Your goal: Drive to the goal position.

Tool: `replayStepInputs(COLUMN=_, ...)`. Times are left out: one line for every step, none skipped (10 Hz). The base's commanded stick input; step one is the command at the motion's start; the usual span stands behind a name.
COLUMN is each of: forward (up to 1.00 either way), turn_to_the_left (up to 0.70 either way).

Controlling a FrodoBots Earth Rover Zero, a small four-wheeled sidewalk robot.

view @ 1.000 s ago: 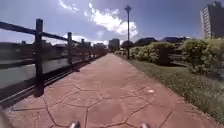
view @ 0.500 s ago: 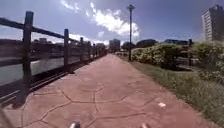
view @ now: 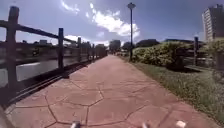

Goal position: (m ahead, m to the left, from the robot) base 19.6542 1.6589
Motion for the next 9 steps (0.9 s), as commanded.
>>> replayStepInputs(forward=0.85, turn_to_the_left=0.00)
replayStepInputs(forward=0.85, turn_to_the_left=0.00)
replayStepInputs(forward=0.85, turn_to_the_left=0.00)
replayStepInputs(forward=0.85, turn_to_the_left=0.00)
replayStepInputs(forward=0.85, turn_to_the_left=0.00)
replayStepInputs(forward=0.85, turn_to_the_left=0.00)
replayStepInputs(forward=0.85, turn_to_the_left=0.00)
replayStepInputs(forward=0.85, turn_to_the_left=0.00)
replayStepInputs(forward=0.85, turn_to_the_left=0.00)
